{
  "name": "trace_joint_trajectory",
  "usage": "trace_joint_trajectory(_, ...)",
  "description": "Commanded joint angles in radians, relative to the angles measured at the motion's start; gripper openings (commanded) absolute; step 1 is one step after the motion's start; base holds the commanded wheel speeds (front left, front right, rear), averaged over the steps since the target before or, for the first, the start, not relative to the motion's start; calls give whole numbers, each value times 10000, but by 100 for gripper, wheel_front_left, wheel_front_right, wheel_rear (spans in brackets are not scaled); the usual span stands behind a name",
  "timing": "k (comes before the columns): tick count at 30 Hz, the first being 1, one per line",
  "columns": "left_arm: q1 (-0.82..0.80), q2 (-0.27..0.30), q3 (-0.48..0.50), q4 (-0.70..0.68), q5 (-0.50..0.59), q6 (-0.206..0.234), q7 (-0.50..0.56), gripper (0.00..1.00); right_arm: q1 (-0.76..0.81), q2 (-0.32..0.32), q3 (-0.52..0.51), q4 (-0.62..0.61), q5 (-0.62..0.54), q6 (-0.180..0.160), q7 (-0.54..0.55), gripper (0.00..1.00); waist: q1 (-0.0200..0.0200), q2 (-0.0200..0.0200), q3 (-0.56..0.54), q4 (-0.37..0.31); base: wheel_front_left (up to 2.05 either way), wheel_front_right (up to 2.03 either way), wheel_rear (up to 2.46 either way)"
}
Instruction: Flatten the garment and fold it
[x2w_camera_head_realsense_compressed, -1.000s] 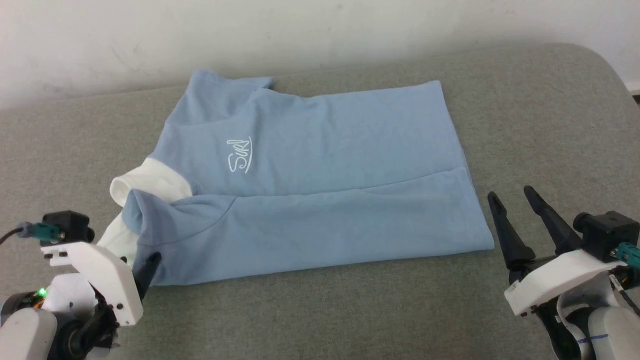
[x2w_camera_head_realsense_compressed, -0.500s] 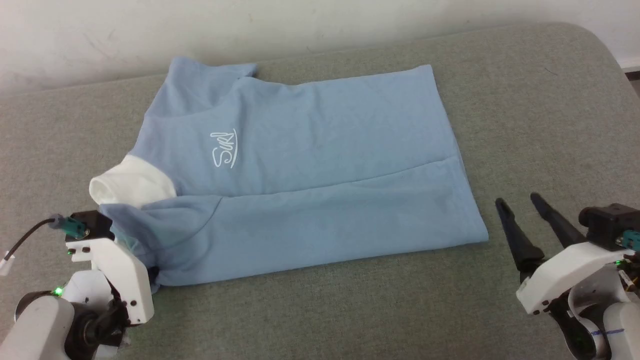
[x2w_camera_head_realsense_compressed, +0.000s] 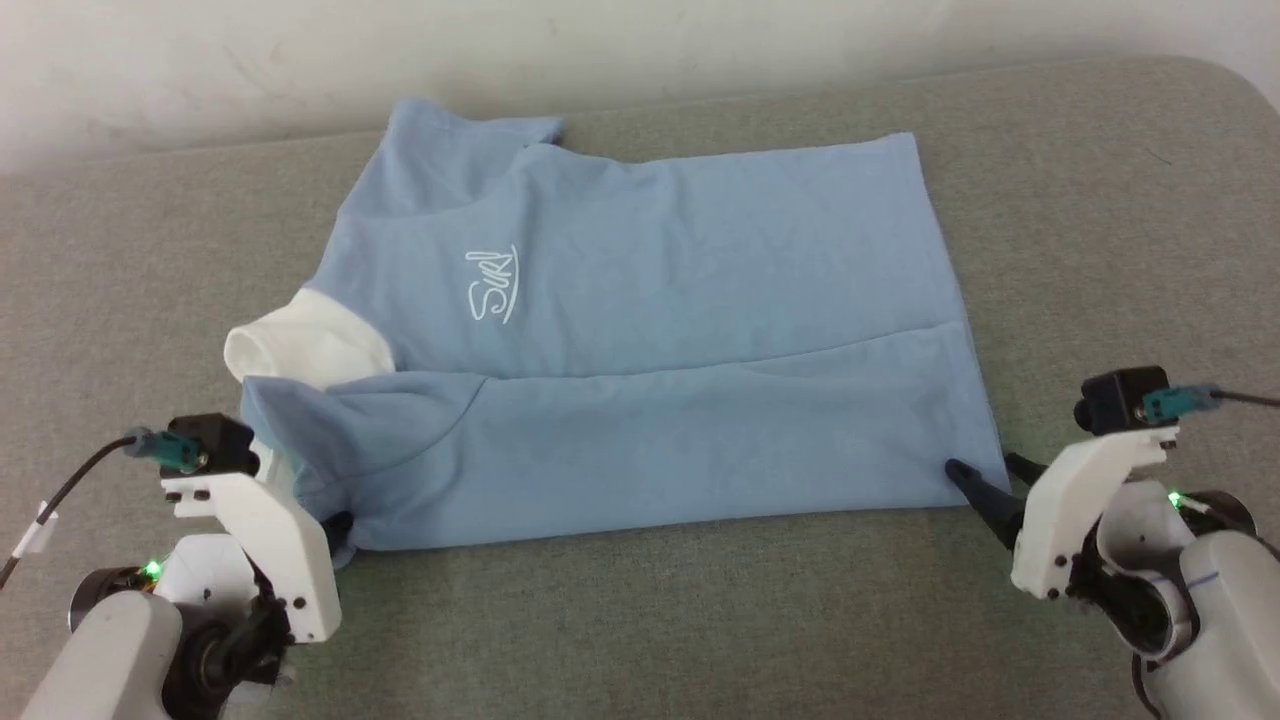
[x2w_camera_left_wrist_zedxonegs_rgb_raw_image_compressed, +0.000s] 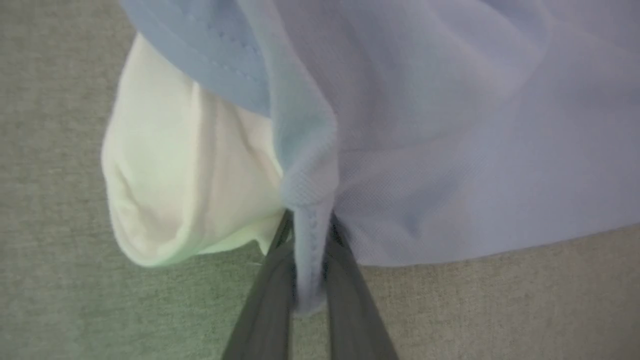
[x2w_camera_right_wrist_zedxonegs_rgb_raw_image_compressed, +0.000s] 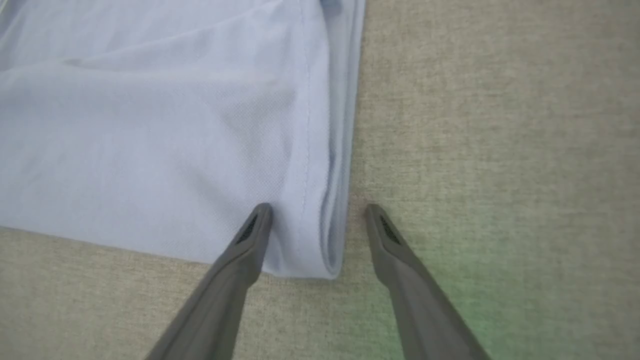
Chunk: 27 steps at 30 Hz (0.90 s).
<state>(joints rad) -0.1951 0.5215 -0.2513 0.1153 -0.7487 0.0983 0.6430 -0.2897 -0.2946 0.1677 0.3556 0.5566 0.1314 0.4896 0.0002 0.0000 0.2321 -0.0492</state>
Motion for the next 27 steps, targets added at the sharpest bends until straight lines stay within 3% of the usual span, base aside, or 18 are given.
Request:
trace_joint_trajectory(1,294,-242,-281,90,23,19,105,0,-102,29,178,313,164,-7,273,100,-2,0,61,136,0,0,0)
trace_joint_trajectory(2,281,-239,-296,27,50,27,90,0,-181,24,323,563,289,-7,511,78,-2,0,73,184,0,0,0)
trace_joint_trajectory(3,279,-226,-302,-18,64,30,80,0,-245,25,463,787,416,-7,764,34,-2,0,78,212,0,0,0)
trace_joint_trajectory(4,281,-205,-292,-40,56,0,52,0,-298,36,586,951,567,-7,985,0,-2,0,73,232,0,0,0)
trace_joint_trajectory(9,411,-140,-222,-254,66,-79,-232,0,-517,-166,872,945,760,-7,748,0,-2,0,-147,223,0,0,0)
trace_joint_trajectory(14,958,107,33,-924,138,78,-580,0,-432,-461,915,156,608,-7,-52,0,-2,0,-660,94,0,0,0)
trace_joint_trajectory(27,4077,883,940,-3318,217,1403,-682,0,2461,-719,-195,-2510,-61,-7,392,0,-2,0,-1671,136,0,0,0)
